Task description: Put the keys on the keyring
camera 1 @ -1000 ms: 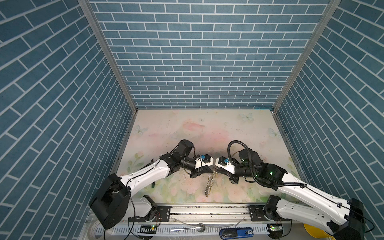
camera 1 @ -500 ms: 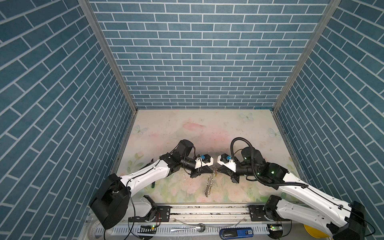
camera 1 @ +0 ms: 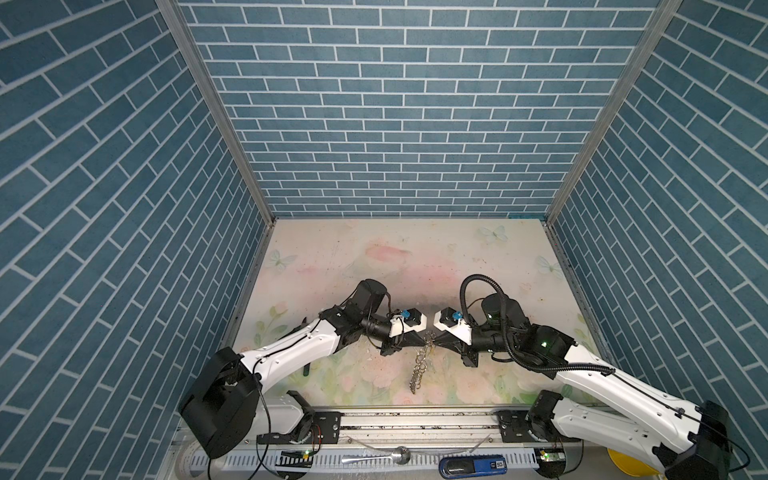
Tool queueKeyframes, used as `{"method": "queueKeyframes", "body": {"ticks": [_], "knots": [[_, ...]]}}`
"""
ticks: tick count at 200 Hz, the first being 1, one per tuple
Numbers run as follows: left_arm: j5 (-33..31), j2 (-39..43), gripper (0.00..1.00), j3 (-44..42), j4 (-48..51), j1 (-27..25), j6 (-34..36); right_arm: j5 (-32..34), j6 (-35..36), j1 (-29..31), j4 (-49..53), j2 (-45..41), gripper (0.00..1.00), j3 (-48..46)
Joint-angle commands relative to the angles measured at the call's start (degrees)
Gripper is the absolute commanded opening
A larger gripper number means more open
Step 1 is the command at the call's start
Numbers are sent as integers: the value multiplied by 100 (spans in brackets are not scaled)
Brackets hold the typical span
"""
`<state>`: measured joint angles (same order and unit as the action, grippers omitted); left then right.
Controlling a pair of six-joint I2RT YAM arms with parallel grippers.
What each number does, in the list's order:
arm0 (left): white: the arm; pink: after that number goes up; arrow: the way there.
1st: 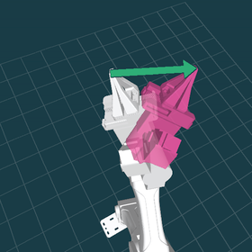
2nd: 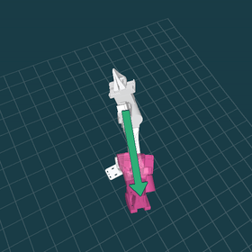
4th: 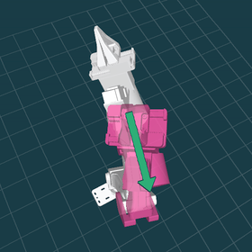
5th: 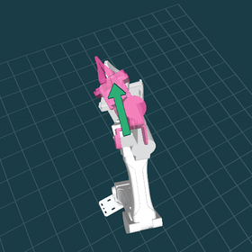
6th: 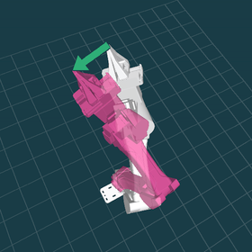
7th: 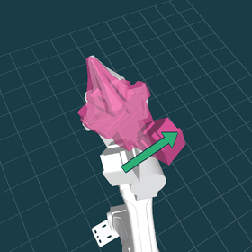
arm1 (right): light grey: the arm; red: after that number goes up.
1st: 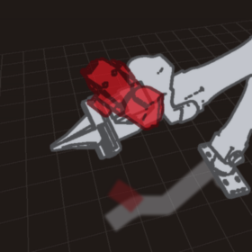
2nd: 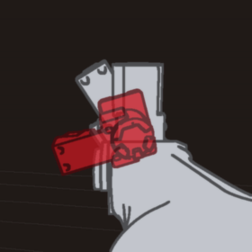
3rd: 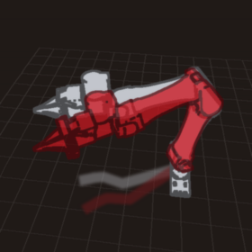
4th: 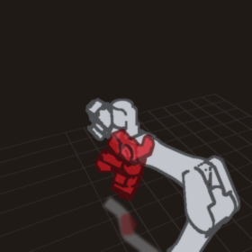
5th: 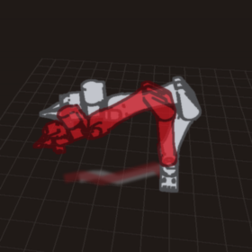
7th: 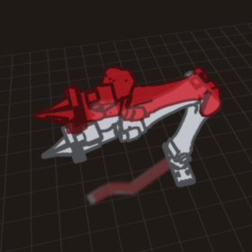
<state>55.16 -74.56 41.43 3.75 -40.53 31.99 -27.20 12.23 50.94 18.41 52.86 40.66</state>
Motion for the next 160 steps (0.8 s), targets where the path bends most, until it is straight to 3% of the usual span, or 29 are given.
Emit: {"method": "queueKeyframes", "body": {"ticks": [1,160], "knots": [[103,14,0,-3,-67,28,62,28,-37,-12,-104,16,0,206],[120,13,0,-1,-58,28,70,48,-13,-8,-215,54,0,202]]}}
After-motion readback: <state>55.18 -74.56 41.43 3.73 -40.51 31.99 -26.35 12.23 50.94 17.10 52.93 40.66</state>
